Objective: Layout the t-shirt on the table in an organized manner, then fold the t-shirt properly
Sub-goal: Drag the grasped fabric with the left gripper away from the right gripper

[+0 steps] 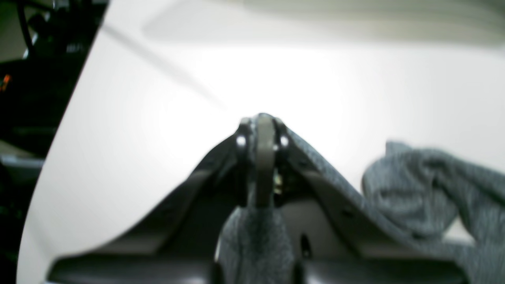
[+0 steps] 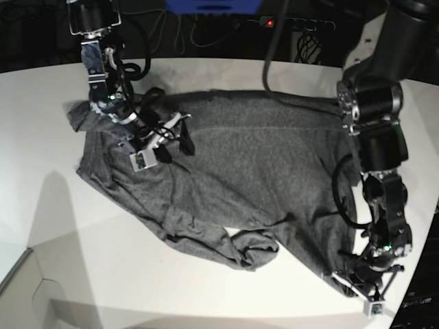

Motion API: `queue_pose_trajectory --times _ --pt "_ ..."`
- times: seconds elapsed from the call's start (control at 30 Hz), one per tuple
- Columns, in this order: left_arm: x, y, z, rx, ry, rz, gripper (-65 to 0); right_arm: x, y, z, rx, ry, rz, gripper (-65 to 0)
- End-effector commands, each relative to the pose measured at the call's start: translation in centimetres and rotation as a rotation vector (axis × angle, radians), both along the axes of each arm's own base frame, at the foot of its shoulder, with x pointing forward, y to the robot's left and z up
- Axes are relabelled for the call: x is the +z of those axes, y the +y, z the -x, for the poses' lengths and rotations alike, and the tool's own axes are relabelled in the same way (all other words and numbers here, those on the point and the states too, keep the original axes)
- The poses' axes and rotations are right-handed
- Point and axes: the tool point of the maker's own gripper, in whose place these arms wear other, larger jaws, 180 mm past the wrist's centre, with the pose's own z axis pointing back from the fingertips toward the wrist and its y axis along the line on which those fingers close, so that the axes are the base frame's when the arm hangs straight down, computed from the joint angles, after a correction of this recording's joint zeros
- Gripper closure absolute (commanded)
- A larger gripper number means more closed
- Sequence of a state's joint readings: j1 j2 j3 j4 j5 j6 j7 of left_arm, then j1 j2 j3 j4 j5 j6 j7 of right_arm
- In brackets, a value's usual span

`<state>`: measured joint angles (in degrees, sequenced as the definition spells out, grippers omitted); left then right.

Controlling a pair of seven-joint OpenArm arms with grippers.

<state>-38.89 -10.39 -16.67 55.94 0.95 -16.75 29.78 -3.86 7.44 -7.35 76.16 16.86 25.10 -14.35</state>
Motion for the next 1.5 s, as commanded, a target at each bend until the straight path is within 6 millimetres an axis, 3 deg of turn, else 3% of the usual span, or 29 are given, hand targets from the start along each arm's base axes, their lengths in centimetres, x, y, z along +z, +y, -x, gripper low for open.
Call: queue_pose_trajectory --times 0.0,0.23,0.37,0.67,0.9,0.97,1.1,1.2,1.4,1.47 --pt "4.0 1.1 -1.5 0.015 -0.105 -0.011 -0.2 -0.3 -0.9 0.3 0.01 0.017 0.034 -37.0" --pt "5.4 3.5 -4.2 0.048 -0.207 0.034 -0.2 -0.8 -1.9 0.7 0.011 0.027 0.057 -37.0" --pt "6.9 3.7 -5.6 0.056 -0.284 0.071 -0.2 -1.2 -2.2 1.2 0.011 0.038 0.064 -37.0" --pt "12.0 4.3 -6.8 0.062 -0.372 0.071 -0.4 -3.8 -4.1 2.5 -0.001 0.111 0.099 -37.0" --pt "12.6 4.4 -6.9 0.063 -0.38 0.069 -0.4 -3.6 -6.5 2.9 -0.067 0.079 0.097 -37.0" --pt "11.7 5.6 -6.4 0.08 -0.364 0.058 -0.4 -3.7 -7.2 3.2 -0.085 0.083 0.102 -37.0" --pt "6.4 6.3 -4.8 0.09 -0.274 0.045 -0.4 -3.5 -8.5 3.7 -0.121 0.082 0.105 -37.0" --pt "2.9 6.0 -3.7 0.087 -0.215 0.045 -0.4 -2.5 -8.2 3.6 -0.117 0.054 0.101 -37.0" --pt "-1.2 4.7 -3.0 0.085 -0.126 0.079 -1.2 -1.1 -7.6 3.6 -0.102 0.019 0.099 -37.0" --pt "-1.1 4.8 -3.3 0.091 -0.116 0.089 -6.4 -0.4 -7.3 3.9 -0.094 0.003 0.098 -37.0"
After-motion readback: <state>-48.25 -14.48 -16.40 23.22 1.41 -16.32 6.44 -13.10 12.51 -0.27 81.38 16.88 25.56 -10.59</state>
